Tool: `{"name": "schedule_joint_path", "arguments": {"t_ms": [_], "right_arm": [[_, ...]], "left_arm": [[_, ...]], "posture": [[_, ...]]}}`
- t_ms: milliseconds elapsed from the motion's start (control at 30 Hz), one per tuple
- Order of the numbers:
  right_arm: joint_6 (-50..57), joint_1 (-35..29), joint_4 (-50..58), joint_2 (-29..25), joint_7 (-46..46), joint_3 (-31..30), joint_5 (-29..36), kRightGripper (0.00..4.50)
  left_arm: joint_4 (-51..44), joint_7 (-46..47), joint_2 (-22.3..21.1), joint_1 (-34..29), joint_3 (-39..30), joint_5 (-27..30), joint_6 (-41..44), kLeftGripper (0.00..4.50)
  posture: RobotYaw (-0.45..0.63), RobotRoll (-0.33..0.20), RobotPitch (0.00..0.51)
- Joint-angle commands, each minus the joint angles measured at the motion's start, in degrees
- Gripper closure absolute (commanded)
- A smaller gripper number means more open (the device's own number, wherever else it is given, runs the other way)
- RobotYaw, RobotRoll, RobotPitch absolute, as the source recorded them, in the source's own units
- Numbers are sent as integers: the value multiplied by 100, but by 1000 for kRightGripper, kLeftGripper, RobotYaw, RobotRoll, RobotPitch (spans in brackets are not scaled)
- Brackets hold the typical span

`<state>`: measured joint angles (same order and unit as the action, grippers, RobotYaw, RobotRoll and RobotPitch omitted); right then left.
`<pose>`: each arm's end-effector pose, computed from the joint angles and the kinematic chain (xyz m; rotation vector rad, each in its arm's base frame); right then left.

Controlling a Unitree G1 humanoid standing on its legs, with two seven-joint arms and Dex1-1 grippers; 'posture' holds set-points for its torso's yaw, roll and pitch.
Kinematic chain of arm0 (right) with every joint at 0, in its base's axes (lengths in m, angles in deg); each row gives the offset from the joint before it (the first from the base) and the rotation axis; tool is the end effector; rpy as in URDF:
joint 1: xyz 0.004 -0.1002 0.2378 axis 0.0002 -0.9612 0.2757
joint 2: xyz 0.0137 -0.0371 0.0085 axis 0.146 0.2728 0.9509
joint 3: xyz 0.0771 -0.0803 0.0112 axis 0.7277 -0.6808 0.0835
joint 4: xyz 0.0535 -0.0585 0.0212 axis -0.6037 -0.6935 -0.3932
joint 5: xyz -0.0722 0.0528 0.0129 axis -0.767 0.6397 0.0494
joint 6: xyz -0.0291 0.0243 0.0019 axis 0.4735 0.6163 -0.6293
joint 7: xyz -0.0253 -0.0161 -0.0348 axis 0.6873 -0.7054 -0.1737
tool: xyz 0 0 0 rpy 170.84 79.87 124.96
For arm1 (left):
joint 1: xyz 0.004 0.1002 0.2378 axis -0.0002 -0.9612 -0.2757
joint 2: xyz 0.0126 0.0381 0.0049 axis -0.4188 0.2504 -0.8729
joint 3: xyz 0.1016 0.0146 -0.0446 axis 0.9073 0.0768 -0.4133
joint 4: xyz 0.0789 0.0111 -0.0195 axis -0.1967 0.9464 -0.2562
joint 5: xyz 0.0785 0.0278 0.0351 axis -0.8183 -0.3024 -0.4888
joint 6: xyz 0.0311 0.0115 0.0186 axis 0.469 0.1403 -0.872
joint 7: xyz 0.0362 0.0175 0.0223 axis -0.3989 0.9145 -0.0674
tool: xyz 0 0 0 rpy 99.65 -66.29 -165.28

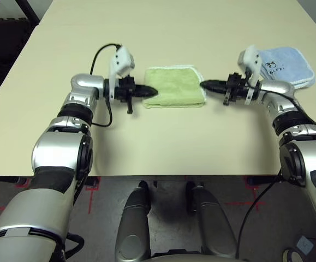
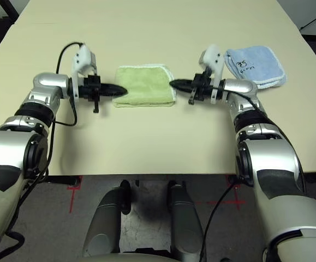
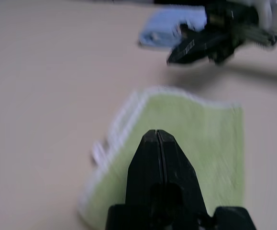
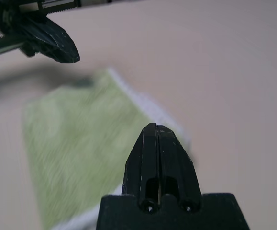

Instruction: Fold the towel and set it aside.

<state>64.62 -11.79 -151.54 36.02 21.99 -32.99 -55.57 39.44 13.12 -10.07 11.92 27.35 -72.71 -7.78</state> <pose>0.3700 -0.2095 0.2138 -0.2603 -0.2278 0.9569 0.3756 0.2025 0.2469 0.3595 -0.1405 -1.1057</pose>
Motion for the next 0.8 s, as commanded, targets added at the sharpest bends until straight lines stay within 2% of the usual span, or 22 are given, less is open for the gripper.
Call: {"name": "schedule_joint_path", "arguments": {"t_ms": [33,167,300,433,800], "right_arm": [[61,-80,-149,203,-645,-95,-208,4500],[105,-51,-272,500,-1196,-174,-388,4500],[56,-49,-365,721,-1493,-276,-575,4500],[-55,19,-312,710,-1400,-204,-519,4500],[-321,323,-124,422,-595,-28,-253,4500]], "left_arm": [[149,776,107,-165,50,-191,14,4437],[215,1094,251,-281,172,-359,116,4437],[236,1013,334,-422,254,-437,144,4437],[167,760,333,-349,80,-233,82,4437],[89,407,155,-120,-52,-166,-157,4437]], "posture": [[-38,0,316],[-59,0,330],[-61,0,348],[-49,0,349],[-33,0,339]]}}
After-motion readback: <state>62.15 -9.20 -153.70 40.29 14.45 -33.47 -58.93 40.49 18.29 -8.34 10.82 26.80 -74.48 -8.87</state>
